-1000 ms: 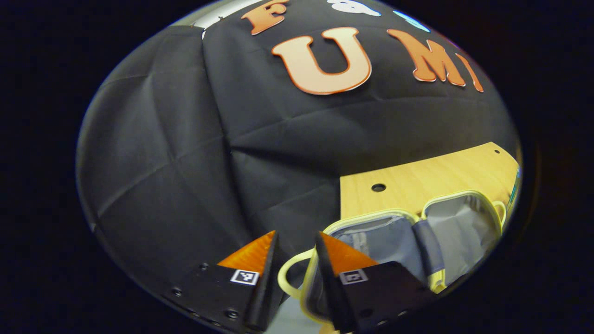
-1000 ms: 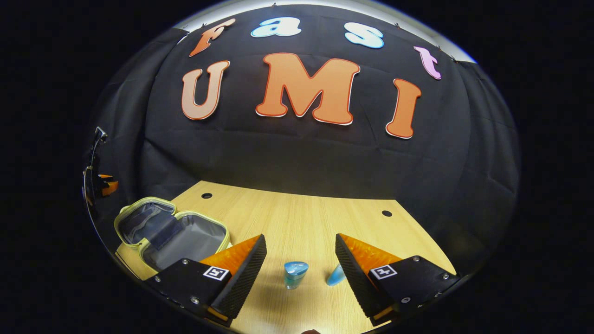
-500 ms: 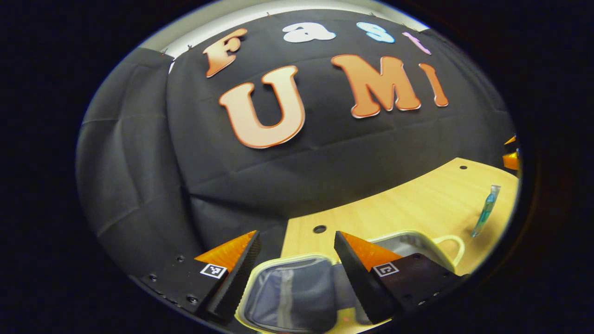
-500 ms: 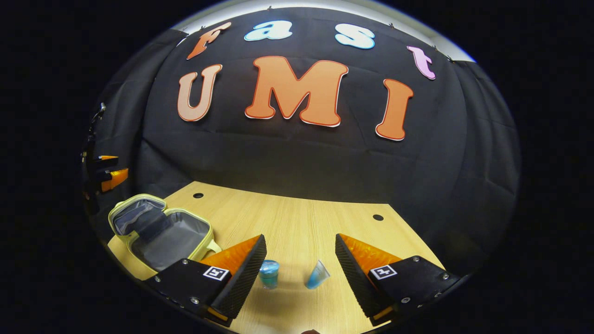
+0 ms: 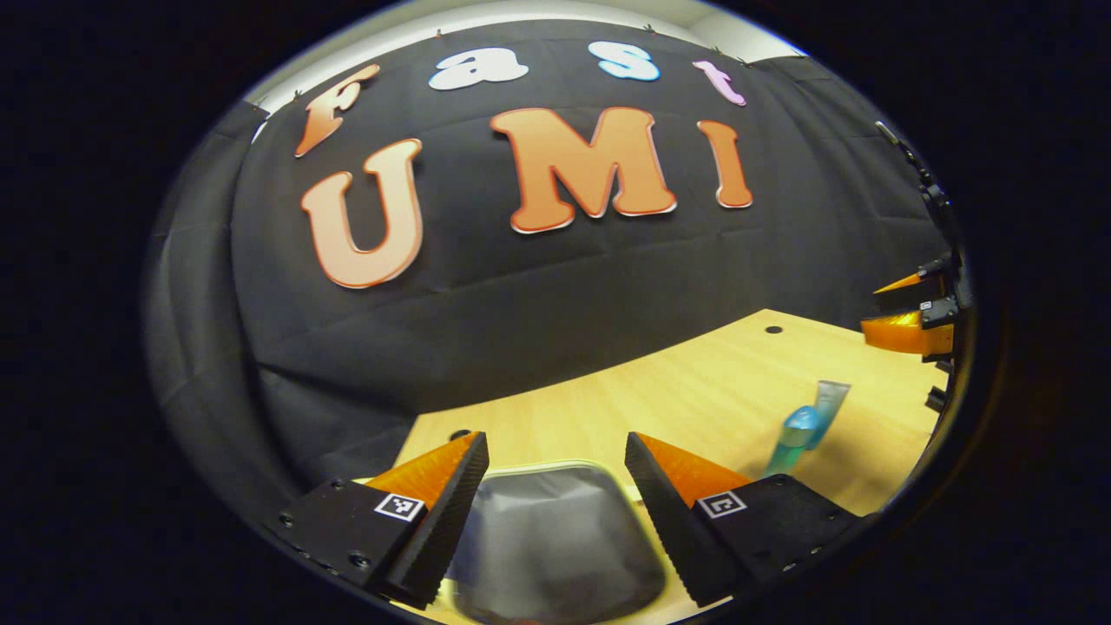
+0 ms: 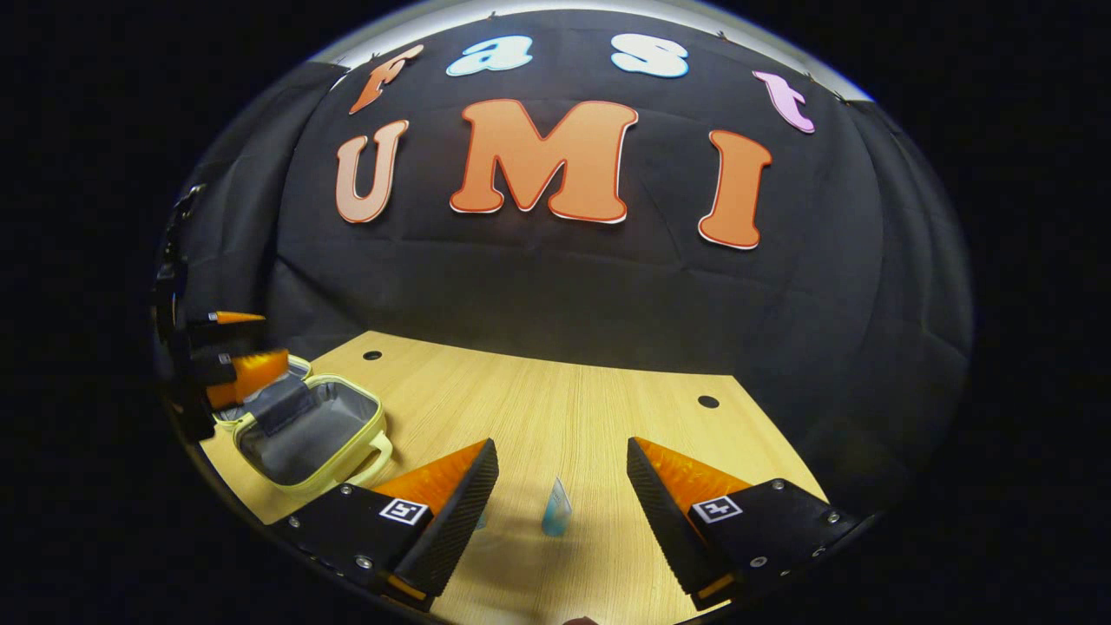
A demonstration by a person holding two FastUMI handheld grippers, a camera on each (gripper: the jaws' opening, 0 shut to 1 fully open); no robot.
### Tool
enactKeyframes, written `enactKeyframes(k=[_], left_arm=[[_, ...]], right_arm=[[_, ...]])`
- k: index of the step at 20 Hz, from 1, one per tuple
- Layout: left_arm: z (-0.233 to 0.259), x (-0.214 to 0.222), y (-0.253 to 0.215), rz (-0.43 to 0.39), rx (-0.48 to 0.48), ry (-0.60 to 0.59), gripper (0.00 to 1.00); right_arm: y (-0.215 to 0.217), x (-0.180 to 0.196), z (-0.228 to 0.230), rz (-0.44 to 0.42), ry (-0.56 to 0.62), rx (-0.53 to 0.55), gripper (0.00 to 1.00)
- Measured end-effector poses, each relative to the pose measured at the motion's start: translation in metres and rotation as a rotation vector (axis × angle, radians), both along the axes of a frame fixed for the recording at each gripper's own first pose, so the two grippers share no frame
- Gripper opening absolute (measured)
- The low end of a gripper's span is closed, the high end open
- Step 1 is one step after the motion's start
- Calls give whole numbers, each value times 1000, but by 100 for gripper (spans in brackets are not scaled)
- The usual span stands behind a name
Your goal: First open the suitcase, pack the skin care products into it, and then close the suitcase.
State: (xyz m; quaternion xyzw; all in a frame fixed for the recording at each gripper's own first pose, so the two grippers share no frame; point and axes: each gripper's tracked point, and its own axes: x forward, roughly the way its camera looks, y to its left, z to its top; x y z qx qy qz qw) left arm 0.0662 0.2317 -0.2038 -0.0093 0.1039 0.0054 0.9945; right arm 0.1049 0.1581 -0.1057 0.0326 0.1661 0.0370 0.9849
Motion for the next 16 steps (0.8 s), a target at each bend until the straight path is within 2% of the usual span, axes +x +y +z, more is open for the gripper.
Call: enactKeyframes(k=[4, 10, 16], left_arm=[[-6, 14, -62, -63, -27, 9, 98], [-40, 22, -149, -200, -132, 36, 99], [-61, 28, -197, -271, -209, 39, 99]], right_arm=[[-21, 1, -9, 28, -6, -26, 95], [-50, 1, -29, 39, -11, -36, 95], [-56, -4, -46, 48, -10, -45, 95]])
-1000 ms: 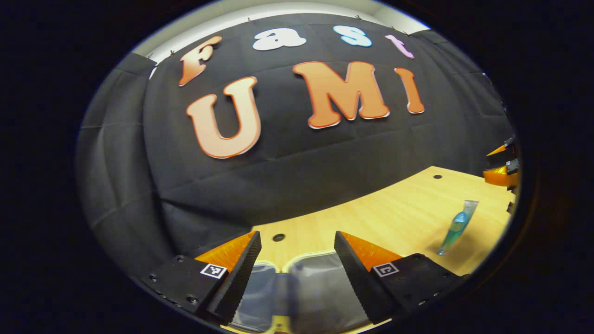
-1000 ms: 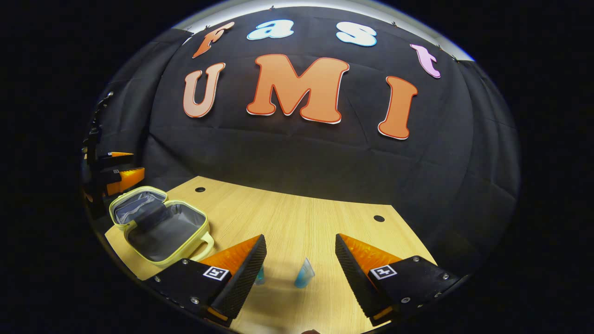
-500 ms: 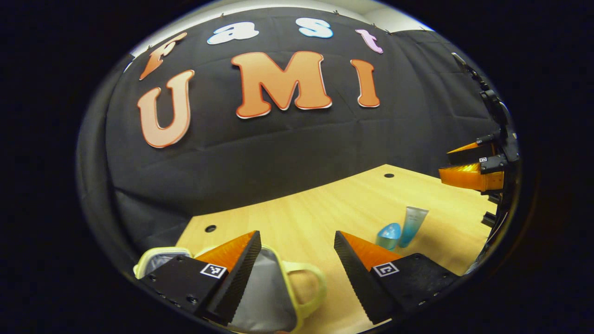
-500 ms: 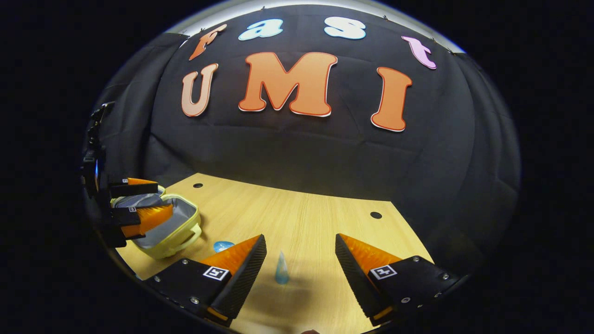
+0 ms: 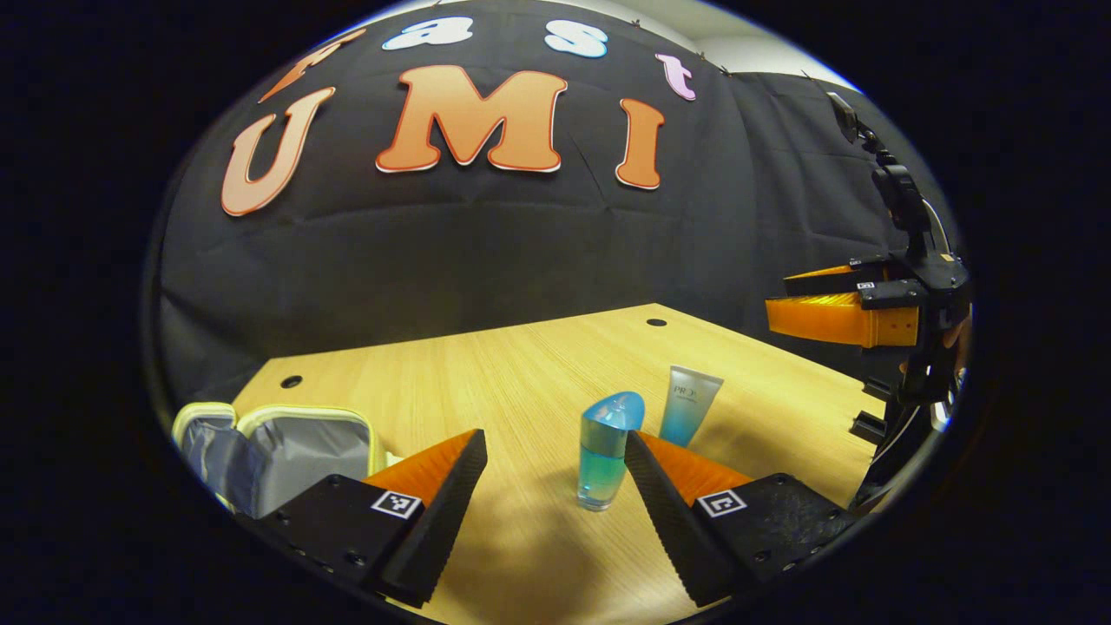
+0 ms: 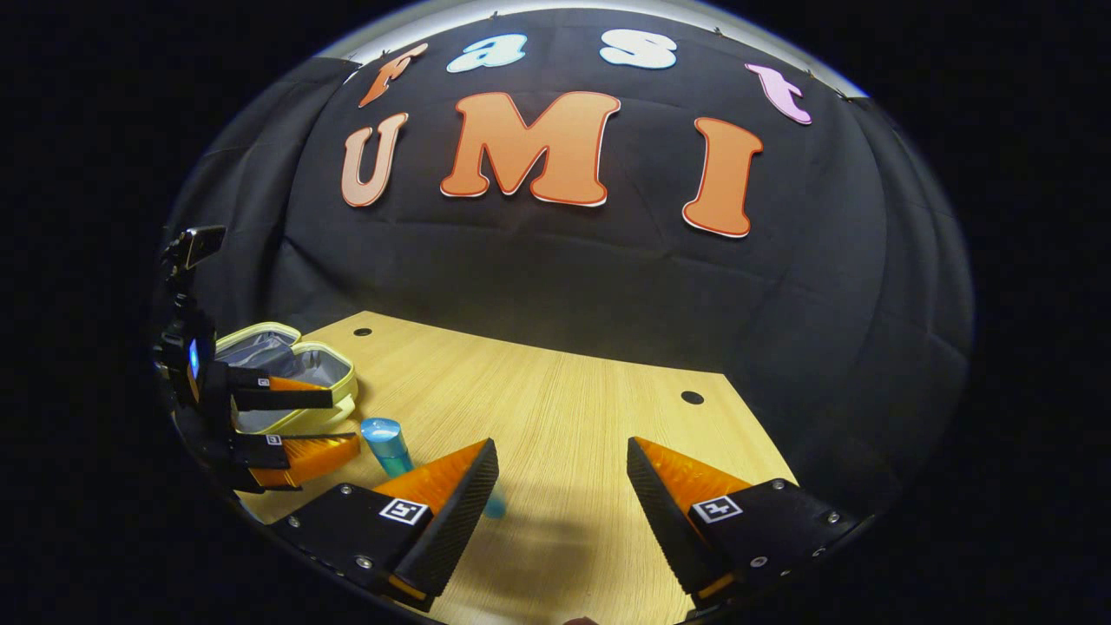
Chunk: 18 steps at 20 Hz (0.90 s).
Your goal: First open the suitcase, pack the skin care products into it, and then close the suitcase.
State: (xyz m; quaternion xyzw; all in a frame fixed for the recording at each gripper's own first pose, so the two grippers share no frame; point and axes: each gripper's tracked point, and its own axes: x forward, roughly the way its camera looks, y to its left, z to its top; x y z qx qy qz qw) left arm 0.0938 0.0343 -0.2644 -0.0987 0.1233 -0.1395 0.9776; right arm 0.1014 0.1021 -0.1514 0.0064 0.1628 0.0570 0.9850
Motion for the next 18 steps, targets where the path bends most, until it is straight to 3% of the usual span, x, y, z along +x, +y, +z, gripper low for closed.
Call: enactKeyframes(k=[11, 13, 15, 17, 18], left_arm=[[-63, 28, -56, -121, 32, 68, 95], [-71, 32, -64, -143, 41, 72, 78], [-71, 37, -66, -143, 46, 64, 74], [-70, 39, -70, -154, 45, 61, 49], [-70, 36, -66, -155, 46, 64, 49]], right_arm=[[35, 1, -46, 49, 24, 25, 95], [39, 1, -56, 59, 38, 25, 95], [44, 2, -60, 67, 41, 30, 95], [50, 1, -68, 78, 52, 35, 95], [52, 1, -74, 86, 60, 35, 95]])
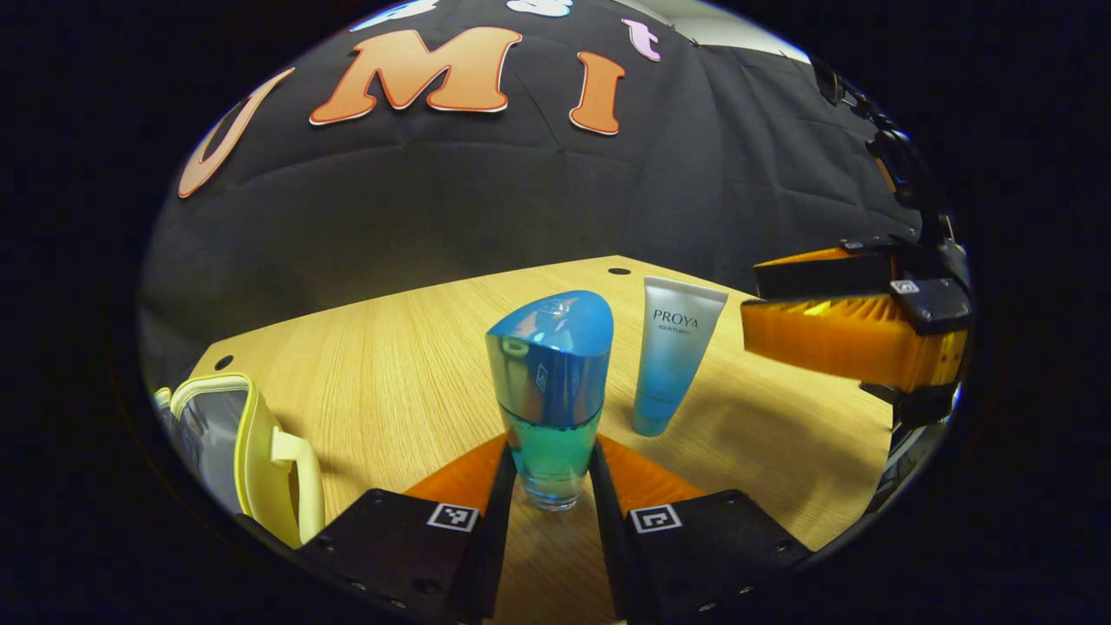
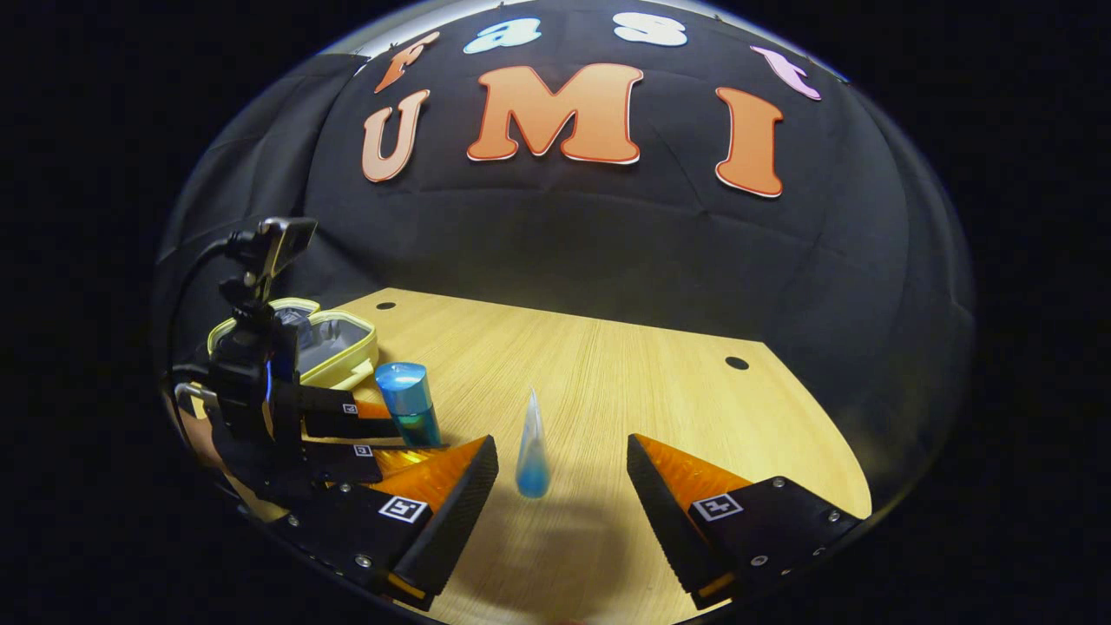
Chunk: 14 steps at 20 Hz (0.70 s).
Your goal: First open the suitcase, pack the skin care products into it, and then close the suitcase.
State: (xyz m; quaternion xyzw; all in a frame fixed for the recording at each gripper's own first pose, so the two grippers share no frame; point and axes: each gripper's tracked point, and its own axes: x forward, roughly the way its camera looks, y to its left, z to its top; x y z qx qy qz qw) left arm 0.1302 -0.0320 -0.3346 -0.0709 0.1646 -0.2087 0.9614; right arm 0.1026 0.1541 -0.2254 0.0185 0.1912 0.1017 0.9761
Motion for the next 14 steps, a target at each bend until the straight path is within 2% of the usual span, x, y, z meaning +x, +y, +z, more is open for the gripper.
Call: enactKeyframes(k=[2, 4, 8, 14], left_arm=[[5, -1, 5, 12, 4, -13, 48], [20, -3, 16, 38, 2, -31, 43], [54, -5, 40, 82, 27, -63, 45], [96, -10, 89, 195, 5, -73, 46]], right_arm=[[8, 1, -13, 30, 28, -3, 95], [17, 4, -18, 59, 55, 10, 95], [26, 18, -35, 83, 108, 20, 89], [43, 40, -53, 119, 153, 42, 71]])
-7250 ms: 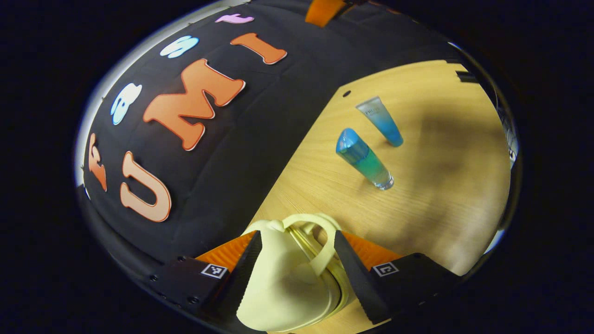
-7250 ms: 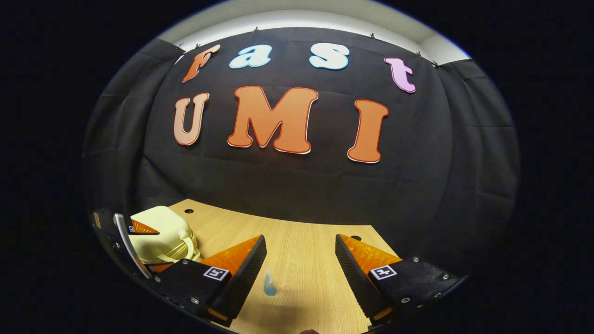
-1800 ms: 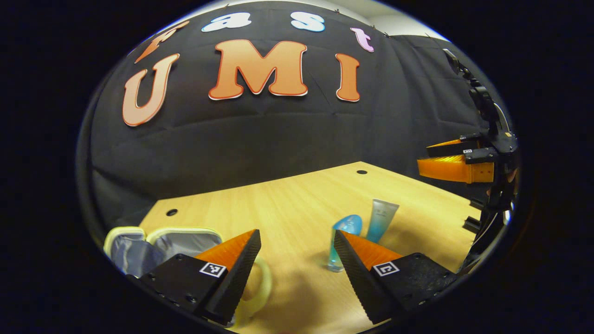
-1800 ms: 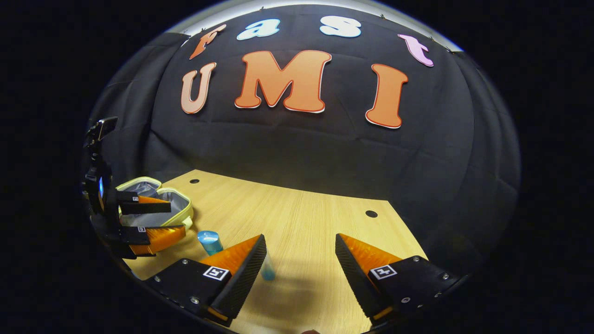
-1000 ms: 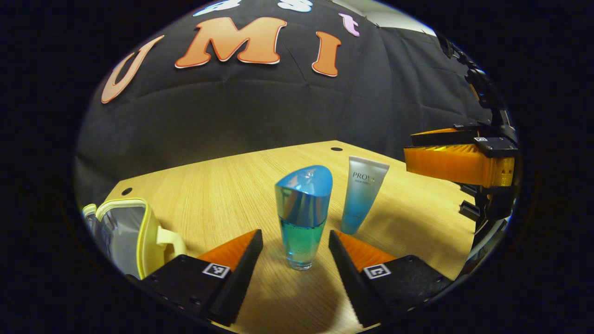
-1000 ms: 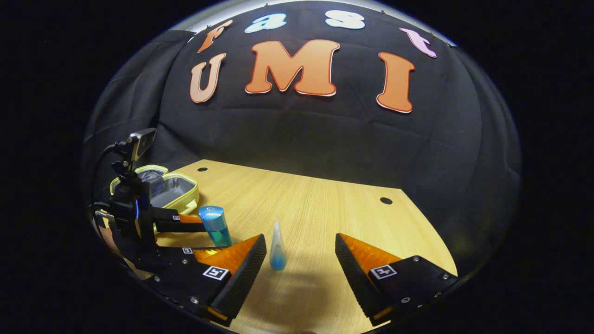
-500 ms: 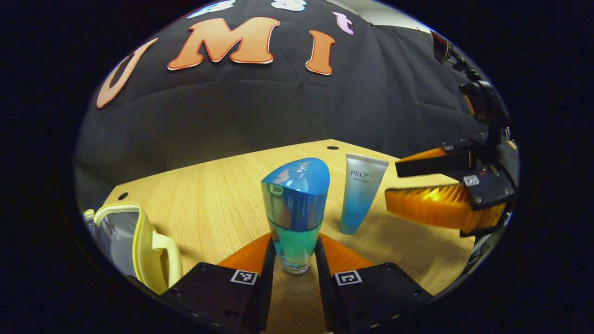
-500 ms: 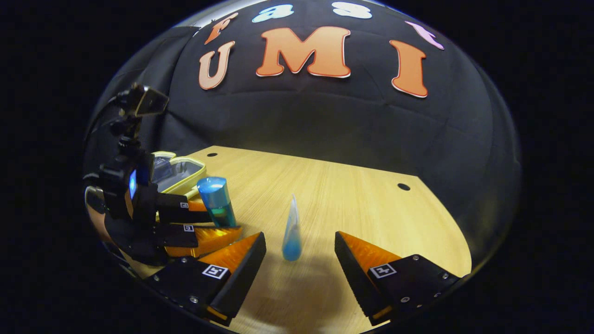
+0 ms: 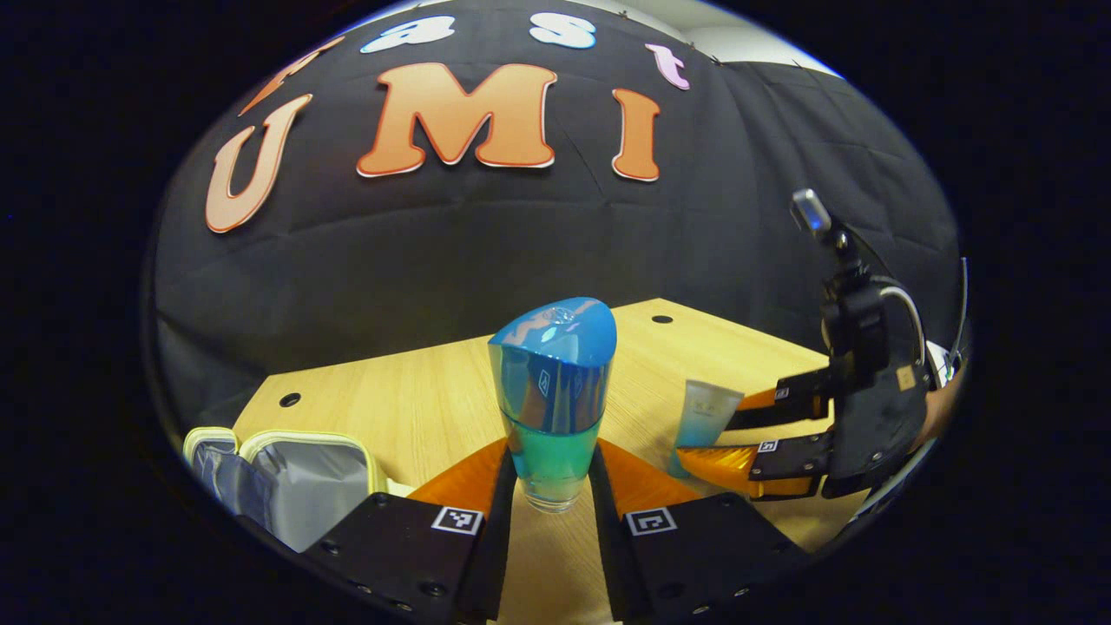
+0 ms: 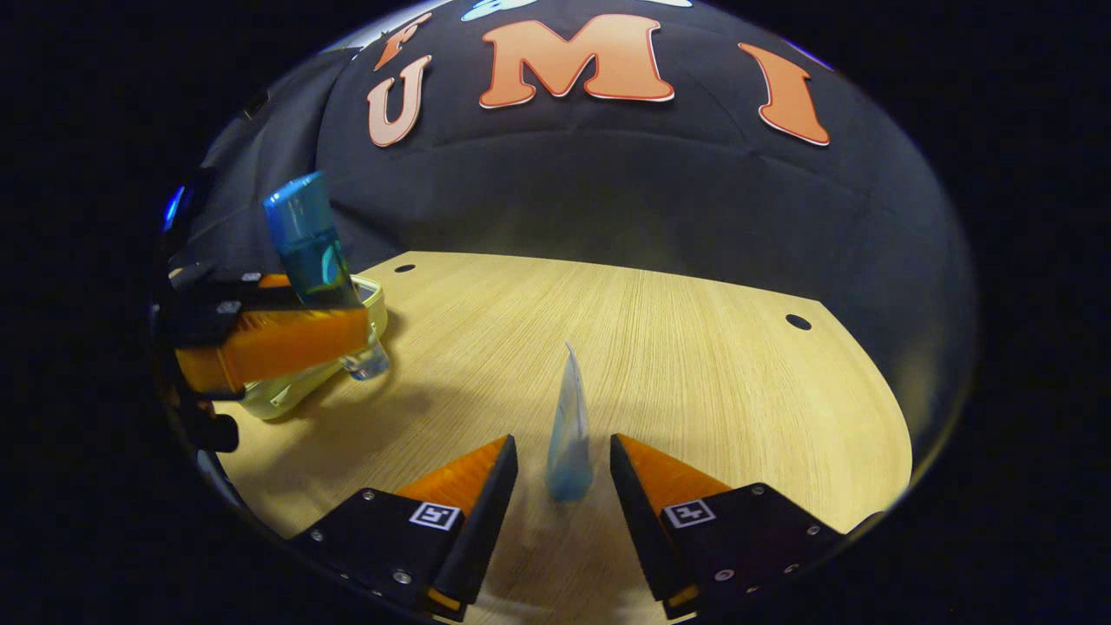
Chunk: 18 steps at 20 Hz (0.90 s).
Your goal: First open the suitcase, pack the skin care products into it, and then close the suitcase.
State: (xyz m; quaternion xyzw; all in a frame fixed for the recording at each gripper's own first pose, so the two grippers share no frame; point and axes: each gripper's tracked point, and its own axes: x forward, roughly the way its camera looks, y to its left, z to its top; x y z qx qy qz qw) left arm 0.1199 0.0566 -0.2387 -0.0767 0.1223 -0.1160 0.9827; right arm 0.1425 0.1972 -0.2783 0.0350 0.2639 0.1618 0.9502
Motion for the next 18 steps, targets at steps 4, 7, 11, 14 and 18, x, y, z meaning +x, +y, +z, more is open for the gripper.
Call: enactKeyframes(k=[4, 7, 11, 14, 18], left_arm=[[22, -4, 32, 77, 14, -40, 45], [32, -14, 58, 122, 24, -46, 45], [54, -30, 107, 186, -1, -35, 46], [74, -46, 140, 213, 4, -35, 45], [84, -64, 187, 247, 11, -19, 45]], right_arm=[[1, 8, -2, 7, -9, -15, 44], [9, 4, 12, 28, 5, 13, 33], [27, -4, 64, 68, -37, 12, 26], [49, -10, 105, 94, -59, 31, 31], [81, -13, 155, 117, -100, 66, 32]])
